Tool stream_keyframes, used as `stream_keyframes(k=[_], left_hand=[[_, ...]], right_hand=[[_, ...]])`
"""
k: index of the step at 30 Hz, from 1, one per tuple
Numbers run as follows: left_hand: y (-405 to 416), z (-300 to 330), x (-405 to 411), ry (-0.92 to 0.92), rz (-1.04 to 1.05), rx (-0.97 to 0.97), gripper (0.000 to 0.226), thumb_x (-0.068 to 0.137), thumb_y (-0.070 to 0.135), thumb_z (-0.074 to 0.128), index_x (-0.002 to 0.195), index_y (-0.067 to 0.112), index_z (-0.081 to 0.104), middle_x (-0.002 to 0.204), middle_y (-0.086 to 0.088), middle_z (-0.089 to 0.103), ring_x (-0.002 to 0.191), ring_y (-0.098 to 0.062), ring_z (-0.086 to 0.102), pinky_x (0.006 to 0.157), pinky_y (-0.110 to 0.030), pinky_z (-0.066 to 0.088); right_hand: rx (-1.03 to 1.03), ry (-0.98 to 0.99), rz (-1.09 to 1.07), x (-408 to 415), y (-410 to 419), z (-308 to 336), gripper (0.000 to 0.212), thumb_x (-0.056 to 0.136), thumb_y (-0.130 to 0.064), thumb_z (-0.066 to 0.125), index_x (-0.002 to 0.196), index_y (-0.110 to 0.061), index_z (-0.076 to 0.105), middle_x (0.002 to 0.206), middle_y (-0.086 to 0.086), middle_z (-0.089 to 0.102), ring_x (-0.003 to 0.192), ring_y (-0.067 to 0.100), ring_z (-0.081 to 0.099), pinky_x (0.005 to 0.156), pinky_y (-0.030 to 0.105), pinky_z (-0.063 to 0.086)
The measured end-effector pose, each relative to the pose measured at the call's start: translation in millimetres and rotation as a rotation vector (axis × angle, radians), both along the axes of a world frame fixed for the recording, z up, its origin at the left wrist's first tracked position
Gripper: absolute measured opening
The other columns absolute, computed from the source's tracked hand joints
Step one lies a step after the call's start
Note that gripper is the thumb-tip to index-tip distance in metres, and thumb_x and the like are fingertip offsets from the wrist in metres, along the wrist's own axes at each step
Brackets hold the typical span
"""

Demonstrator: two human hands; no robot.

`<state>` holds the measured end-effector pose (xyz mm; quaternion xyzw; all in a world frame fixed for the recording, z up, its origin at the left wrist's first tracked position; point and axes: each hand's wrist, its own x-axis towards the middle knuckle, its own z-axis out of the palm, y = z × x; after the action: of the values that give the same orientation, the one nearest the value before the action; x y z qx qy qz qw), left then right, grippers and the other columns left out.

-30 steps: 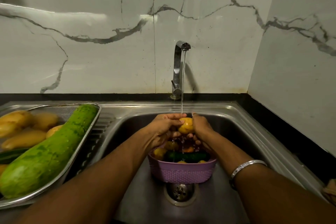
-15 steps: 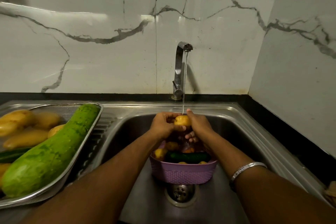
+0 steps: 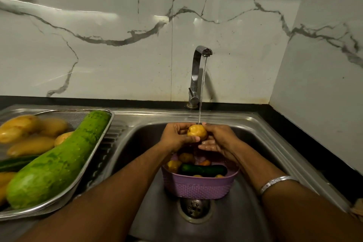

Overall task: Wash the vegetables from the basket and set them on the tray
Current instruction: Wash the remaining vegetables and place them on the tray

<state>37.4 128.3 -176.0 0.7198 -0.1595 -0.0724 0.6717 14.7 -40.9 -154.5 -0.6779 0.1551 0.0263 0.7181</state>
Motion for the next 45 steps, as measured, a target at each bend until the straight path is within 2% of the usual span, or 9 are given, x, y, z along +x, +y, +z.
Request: stream_keyframes(k=[5,12,18,23,28,31,34,41,45], left_hand=[[-4.1,3.0,-2.1,-0.120,0.028,0.039,0.050,0.075,0.005,0.085,0.121,0.017,0.071,0.111,-0.001,0.076,0.105,-0.014,0.072,0.094,-0.040,0.059],[2.5,0.7,-0.5,0.006,0.008,-0.057,0.048,0.075,-0.001,0.082,0.119,0.012,0.071,0.111,-0.007,0.076,0.106,-0.022,0.072,0.096,-0.046,0.058],[-6.6,-0.8,-2.4,-0.032,0.040,-0.045,0.045,0.077,0.002,0.082,0.119,0.012,0.072,0.107,-0.006,0.077,0.103,-0.021,0.073,0.094,-0.047,0.058],[-0.8,-1.5,-4.1,0.055,0.012,-0.100,0.045,0.077,0.000,0.080,0.120,0.008,0.070,0.109,-0.009,0.076,0.103,-0.023,0.073,0.094,-0.047,0.058],[-1.3,2.1,-6.8,0.119,-0.003,-0.137,0.048,0.077,-0.001,0.079,0.123,0.004,0.068,0.112,-0.011,0.076,0.103,-0.024,0.073,0.093,-0.044,0.059],[-3.7,2.2,-7.0,0.127,0.002,-0.142,0.048,0.079,0.000,0.079,0.124,0.004,0.067,0.111,-0.011,0.076,0.104,-0.024,0.073,0.093,-0.044,0.059],[-5.0,4.2,-7.9,0.145,0.002,-0.178,0.041,0.082,-0.003,0.075,0.121,0.005,0.069,0.108,-0.012,0.076,0.101,-0.024,0.074,0.086,-0.037,0.062],[-2.7,4.8,-4.1,0.265,0.016,-0.225,0.041,0.082,0.003,0.076,0.123,0.005,0.068,0.110,-0.012,0.076,0.102,-0.026,0.074,0.092,-0.040,0.059],[-7.4,5.9,-5.9,0.304,0.024,-0.285,0.033,0.086,0.003,0.073,0.119,0.001,0.069,0.110,-0.017,0.075,0.100,-0.028,0.074,0.082,-0.030,0.062]], right_hand=[[-0.051,-0.103,-0.051,-4.6,4.6,4.7,0.035,0.081,-0.036,0.085,0.101,-0.009,0.075,0.089,0.018,0.077,0.069,0.028,0.077,0.056,0.030,0.062],[-0.008,-0.091,0.030,-1.4,0.6,6.3,0.025,0.098,-0.027,0.067,0.111,-0.005,0.070,0.099,0.023,0.074,0.076,0.034,0.077,0.063,0.037,0.065],[-0.143,-0.213,0.036,-2.9,2.0,0.0,0.033,0.085,-0.030,0.082,0.110,-0.010,0.078,0.097,0.014,0.078,0.077,0.024,0.077,0.060,0.030,0.063],[-0.128,-0.173,0.065,-4.5,0.5,6.0,0.024,0.094,-0.024,0.072,0.111,-0.007,0.076,0.099,0.018,0.076,0.075,0.027,0.077,0.053,0.028,0.060],[-0.120,-0.126,0.067,0.5,-4.7,1.5,0.031,0.100,-0.029,0.064,0.118,-0.005,0.071,0.093,0.026,0.074,0.073,0.033,0.076,0.064,0.039,0.065],[-0.122,-0.164,0.058,1.0,-4.0,-0.1,0.033,0.094,-0.030,0.073,0.116,-0.006,0.073,0.091,0.020,0.075,0.063,0.022,0.074,0.057,0.030,0.062],[-0.172,-0.233,0.103,-0.3,-4.0,-0.3,0.033,0.087,-0.027,0.080,0.116,-0.012,0.076,0.098,0.009,0.079,0.084,0.022,0.078,0.073,0.036,0.065],[-0.074,-0.160,0.132,-4.3,-5.5,3.9,0.022,0.102,-0.023,0.060,0.117,-0.009,0.069,0.094,0.026,0.075,0.079,0.033,0.077,0.065,0.033,0.065],[-0.097,-0.174,0.105,-2.1,-5.6,-0.9,0.027,0.103,-0.030,0.057,0.120,-0.013,0.067,0.091,0.022,0.076,0.074,0.033,0.077,0.061,0.035,0.064]])
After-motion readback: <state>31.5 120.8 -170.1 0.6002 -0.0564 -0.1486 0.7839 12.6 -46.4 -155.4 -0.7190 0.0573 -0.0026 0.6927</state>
